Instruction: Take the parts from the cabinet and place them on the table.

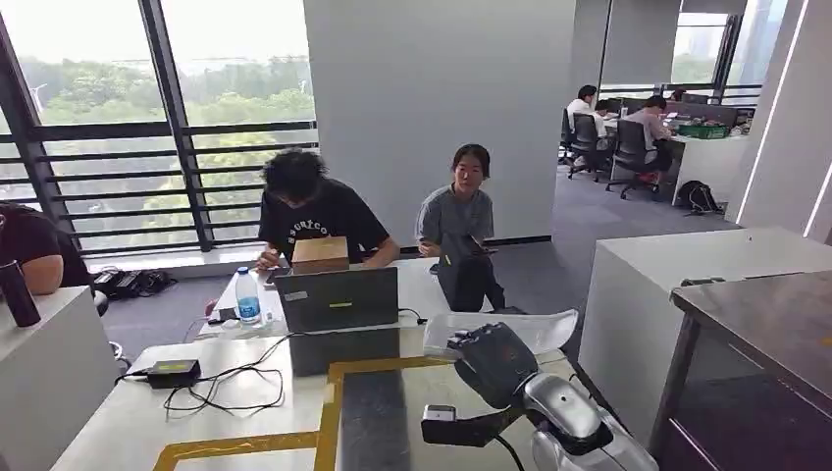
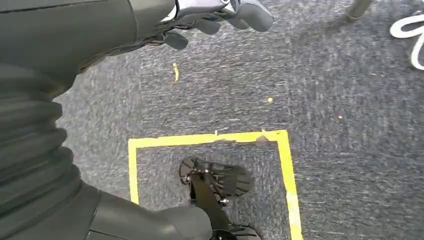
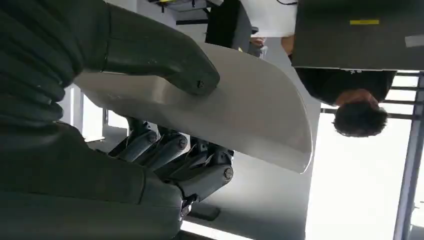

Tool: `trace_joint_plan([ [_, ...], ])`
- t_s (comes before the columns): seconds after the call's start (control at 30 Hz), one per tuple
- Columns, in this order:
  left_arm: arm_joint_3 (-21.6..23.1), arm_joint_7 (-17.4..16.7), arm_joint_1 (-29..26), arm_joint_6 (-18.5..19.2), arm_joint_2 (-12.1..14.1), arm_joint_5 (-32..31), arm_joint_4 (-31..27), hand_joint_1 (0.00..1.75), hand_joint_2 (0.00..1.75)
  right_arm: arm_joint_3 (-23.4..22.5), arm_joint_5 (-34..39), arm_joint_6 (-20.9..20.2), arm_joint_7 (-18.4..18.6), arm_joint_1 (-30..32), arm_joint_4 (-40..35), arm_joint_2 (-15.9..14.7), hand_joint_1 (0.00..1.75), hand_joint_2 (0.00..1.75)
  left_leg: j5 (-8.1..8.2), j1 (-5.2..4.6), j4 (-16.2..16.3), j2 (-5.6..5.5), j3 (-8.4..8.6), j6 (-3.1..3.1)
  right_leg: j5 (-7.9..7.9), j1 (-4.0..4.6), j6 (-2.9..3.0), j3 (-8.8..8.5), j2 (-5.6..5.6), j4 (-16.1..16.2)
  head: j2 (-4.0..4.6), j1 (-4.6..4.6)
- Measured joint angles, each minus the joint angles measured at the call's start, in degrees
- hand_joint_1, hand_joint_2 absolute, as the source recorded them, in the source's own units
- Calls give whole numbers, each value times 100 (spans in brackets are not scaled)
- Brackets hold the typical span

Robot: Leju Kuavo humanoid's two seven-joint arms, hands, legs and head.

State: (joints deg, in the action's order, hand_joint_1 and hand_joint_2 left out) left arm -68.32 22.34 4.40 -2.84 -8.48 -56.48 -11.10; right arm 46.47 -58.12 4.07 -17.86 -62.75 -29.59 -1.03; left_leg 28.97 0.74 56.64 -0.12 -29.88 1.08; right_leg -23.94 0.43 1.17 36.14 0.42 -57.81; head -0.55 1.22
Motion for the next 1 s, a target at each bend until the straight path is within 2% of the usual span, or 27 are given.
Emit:
trace_joint_plan([
  [0.13,85,142,1,0,-2,-107,0,0,175,-13,17,94,68,71,271,227,161,175,-12,1,0,-1,37,24,2,1,1,-3,-1,-2,0,2],
  [0.53,282,262,6,11,-24,-306,2,0,175,-26,-15,199,103,515,749,732,161,175,-8,-7,5,-3,40,26,6,-11,1,-12,-4,2,0,2],
  [0.8,319,242,8,11,-48,-337,2,0,175,-26,-52,186,65,1070,946,881,161,175,-5,-7,5,-3,42,26,5,-11,0,-15,-5,4,0,4],
  [1.0,321,236,9,11,-59,-367,9,0,175,-26,-55,365,85,1502,1040,887,161,175,-2,-7,5,-3,41,28,5,-12,-1,-15,-4,5,0,4],
])
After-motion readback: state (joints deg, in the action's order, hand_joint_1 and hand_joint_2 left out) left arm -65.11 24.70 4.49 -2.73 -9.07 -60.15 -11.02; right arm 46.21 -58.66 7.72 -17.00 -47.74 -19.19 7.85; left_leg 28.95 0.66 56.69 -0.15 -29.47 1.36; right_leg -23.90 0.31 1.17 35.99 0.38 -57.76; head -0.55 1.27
